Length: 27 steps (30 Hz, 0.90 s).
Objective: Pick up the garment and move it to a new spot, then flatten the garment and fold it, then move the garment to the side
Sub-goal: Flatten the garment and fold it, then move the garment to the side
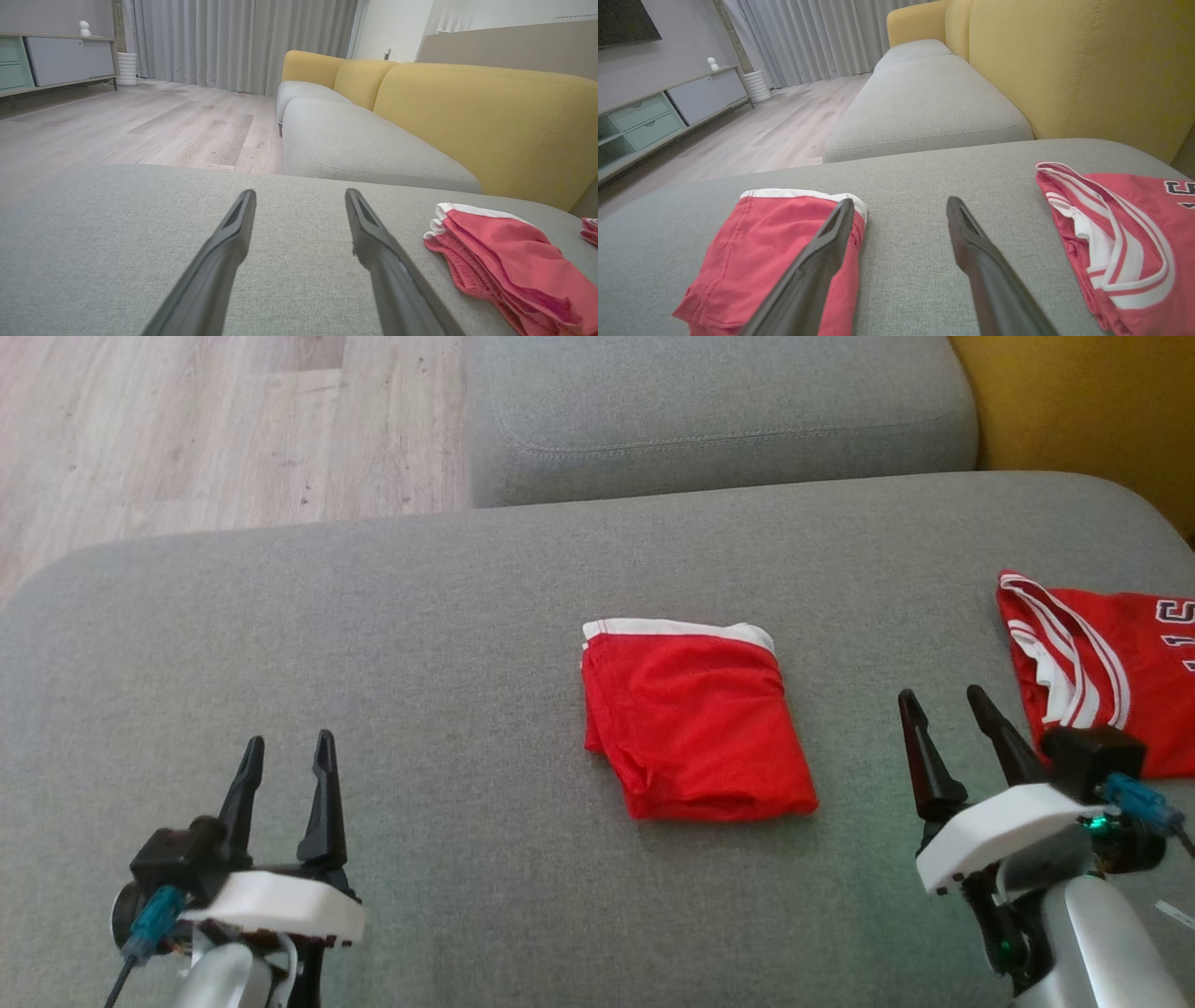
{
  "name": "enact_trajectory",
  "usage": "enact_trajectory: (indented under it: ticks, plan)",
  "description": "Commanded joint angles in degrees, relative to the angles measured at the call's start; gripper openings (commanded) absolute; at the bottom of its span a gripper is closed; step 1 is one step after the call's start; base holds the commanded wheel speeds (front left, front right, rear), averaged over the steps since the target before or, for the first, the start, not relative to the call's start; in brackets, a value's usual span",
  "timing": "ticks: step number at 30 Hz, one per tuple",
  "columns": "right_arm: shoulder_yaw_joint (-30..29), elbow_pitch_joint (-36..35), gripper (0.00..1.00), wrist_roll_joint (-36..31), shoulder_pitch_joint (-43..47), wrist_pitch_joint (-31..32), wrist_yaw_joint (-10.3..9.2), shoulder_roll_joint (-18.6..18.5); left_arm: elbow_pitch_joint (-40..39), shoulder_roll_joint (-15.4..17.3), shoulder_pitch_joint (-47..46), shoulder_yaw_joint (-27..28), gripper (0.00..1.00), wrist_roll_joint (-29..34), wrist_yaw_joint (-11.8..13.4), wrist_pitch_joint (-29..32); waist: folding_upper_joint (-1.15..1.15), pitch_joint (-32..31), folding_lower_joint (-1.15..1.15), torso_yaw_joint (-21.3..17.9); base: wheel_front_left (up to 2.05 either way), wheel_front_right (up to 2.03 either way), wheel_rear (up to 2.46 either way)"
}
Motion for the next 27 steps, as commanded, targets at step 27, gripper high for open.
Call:
enact_trajectory:
  ticks: [27]
  plan:
    - [10.32,20.63,1.0,6.73,-23.14,30.12,0.4,3.6,-3.92,1.3,-9.71,0.72,1.0,1.2,-0.65,-0.16,0.0,10.87,0.0,4.46,0.0,0.0,0.0]
